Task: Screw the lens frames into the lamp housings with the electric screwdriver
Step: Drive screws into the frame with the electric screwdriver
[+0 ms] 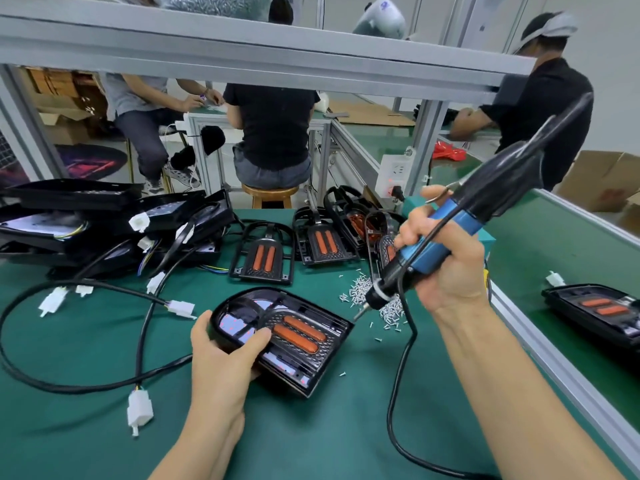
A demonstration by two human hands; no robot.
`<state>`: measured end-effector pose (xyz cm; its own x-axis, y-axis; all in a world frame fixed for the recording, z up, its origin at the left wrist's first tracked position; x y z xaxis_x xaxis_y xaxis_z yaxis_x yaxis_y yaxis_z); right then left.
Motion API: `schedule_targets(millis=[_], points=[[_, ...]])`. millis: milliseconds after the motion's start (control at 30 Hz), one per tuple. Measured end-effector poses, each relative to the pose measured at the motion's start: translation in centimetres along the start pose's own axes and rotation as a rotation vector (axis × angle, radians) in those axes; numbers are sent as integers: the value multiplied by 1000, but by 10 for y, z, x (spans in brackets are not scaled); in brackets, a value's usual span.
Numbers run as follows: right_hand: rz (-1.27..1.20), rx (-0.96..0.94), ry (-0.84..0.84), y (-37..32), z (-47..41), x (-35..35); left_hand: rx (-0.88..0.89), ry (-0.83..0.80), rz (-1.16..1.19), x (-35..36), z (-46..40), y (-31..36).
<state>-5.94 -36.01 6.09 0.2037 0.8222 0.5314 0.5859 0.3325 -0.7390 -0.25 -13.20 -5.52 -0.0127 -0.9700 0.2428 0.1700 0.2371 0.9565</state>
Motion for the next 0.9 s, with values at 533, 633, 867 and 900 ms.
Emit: schedule_targets(millis=[533,633,867,900], points=[[58,-193,336,-43,27,-34,781,-444,-1131,95,18,68],[73,-214,365,-46,32,-37,676,-635,-1457,147,8,45],[79,-212,375,-51,40,-50,581,-627,-1724,176,-5,0],[76,-214,370,-52,41,-52,583,-613,-1711,177,-5,-2]])
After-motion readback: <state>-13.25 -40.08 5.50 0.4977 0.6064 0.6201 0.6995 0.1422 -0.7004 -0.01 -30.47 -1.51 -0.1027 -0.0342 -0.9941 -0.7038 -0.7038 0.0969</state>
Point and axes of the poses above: each hand's wrist, its own z-axis away from the middle knuckle, its own x-axis out of the palm, y = z × x, the point moved 2 cm from there along -z, towards the middle knuckle, and after that the axes turned 4 degrees about x, right-handed, at the moved point
